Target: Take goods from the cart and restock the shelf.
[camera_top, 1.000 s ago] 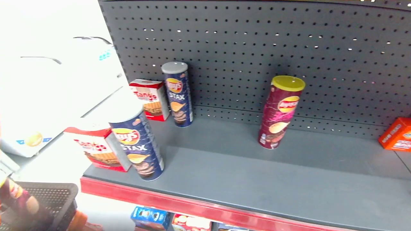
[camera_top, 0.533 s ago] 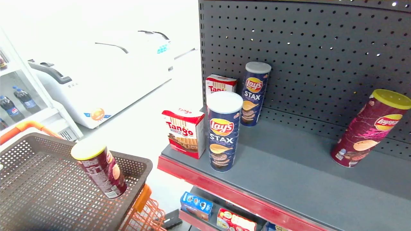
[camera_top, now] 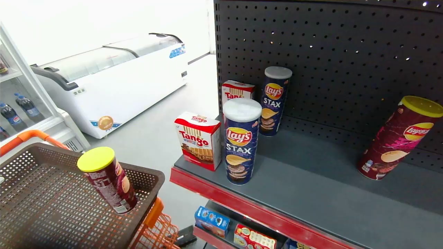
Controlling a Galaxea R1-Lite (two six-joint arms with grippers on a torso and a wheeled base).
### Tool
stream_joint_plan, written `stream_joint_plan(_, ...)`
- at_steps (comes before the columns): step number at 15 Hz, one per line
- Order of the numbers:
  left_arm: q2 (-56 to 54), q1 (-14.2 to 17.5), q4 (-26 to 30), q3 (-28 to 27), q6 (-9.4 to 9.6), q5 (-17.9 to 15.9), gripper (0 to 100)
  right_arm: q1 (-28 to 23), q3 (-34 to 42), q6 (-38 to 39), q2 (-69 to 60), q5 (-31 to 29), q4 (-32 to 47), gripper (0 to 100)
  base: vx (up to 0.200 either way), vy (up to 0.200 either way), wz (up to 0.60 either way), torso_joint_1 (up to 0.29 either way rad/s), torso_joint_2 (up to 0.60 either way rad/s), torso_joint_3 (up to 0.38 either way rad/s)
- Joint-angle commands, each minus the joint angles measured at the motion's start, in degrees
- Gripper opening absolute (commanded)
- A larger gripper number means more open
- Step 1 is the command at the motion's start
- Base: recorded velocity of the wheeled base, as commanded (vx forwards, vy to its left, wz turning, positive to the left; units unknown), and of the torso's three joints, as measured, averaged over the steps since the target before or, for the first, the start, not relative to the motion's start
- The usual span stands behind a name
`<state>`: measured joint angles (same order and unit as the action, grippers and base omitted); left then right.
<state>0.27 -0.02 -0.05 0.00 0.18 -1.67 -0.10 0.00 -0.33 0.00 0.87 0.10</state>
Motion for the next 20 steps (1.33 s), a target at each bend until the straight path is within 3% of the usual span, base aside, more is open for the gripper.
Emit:
stream_joint_plan(1,0.00,0.02,-0.04,0.00,0.08,0.26,100,0.01,0.00,-0.02,0.00,0.01,-0.01,100,0.000,0.000,0.00,0.000,0.00,0.000)
stream_joint_plan(2,-0.09,0.02,0.22,-1.41,2.72,0.44,100,0.01,0.00,-0.02,0.00,0.01,-0.01,100,0.000,0.000,0.00,0.000,0.00,0.000)
stream_joint_plan(3,0.96,0.11,1.63,-3.78,7.20,0.97,100,0.01,0.00,-0.02,0.00,0.01,-0.01,100,0.000,0.000,0.00,0.000,0.00,0.000)
stream_joint_plan(5,10.28,-0.33,4.79,-10.11,8.08,1.85,100,0.01,0.00,-0.02,0.00,0.01,-0.01,100,0.000,0.000,0.00,0.000,0.00,0.000)
stream_joint_plan(6,16.26,-0.85,4.88,-11.34,7.82,1.32,100,0.01,0.00,-0.02,0.00,-0.07,-0.01,100,0.000,0.000,0.00,0.000,0.00,0.000)
stream_joint_plan(9,24.34,-7.62,4.36,-12.39,7.64,3.16,100,0.01,0.00,-0.02,0.00,0.01,-0.01,100,0.000,0.000,0.00,0.000,0.00,0.000)
stream_joint_plan(11,27.33,-7.36,4.27,-12.48,6.06,2.90,100,0.01,0.00,-0.02,0.00,0.01,-0.01,100,0.000,0.000,0.00,0.000,0.00,0.000)
stream_joint_plan(12,27.59,-7.36,4.36,-11.78,3.42,2.37,100,0.01,0.00,-0.02,0.00,0.01,-0.01,100,0.000,0.000,0.00,0.000,0.00,0.000)
stream_joint_plan(16,28.38,-7.80,4.09,-11.51,2.72,2.55,100,0.01,0.00,-0.02,0.00,0.01,-0.01,100,0.000,0.000,0.00,0.000,0.00,0.000)
stream_joint_plan(18,33.31,-6.83,-0.74,-11.69,-0.45,2.29,100,0.01,0.00,-0.02,0.00,0.01,-0.01,100,0.000,0.000,0.00,0.000,0.00,0.000)
stream_joint_plan(20,37.96,-6.83,-5.84,-11.16,-1.15,2.29,100,0.01,0.00,-0.02,0.00,0.01,-0.01,100,0.000,0.000,0.00,0.000,0.00,0.000)
